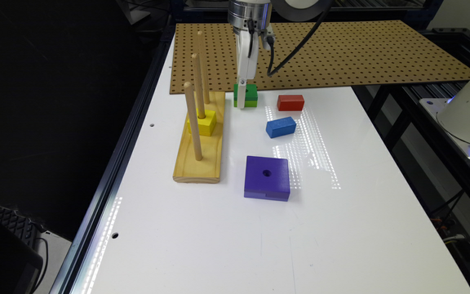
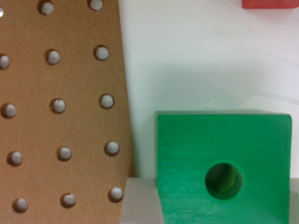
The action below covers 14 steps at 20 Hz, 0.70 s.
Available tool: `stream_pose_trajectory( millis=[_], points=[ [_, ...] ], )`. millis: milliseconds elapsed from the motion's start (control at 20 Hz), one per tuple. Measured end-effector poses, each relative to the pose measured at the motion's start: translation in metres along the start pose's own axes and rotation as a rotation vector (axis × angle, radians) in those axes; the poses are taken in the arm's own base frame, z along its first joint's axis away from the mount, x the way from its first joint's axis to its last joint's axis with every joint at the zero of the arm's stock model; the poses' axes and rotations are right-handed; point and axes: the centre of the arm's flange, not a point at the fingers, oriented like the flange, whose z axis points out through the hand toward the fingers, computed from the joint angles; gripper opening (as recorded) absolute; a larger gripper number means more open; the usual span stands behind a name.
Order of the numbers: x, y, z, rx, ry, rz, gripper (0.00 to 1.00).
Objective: Pick up green block.
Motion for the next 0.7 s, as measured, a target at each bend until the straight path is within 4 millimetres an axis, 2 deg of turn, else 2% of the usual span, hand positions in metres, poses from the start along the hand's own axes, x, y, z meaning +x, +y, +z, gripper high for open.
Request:
stream_pose_trajectory(
  millis=[700],
  points=[
    [-0.0002,0.0009,-0.0057,-0.01,-0.013,0.001,0.0]
  ],
)
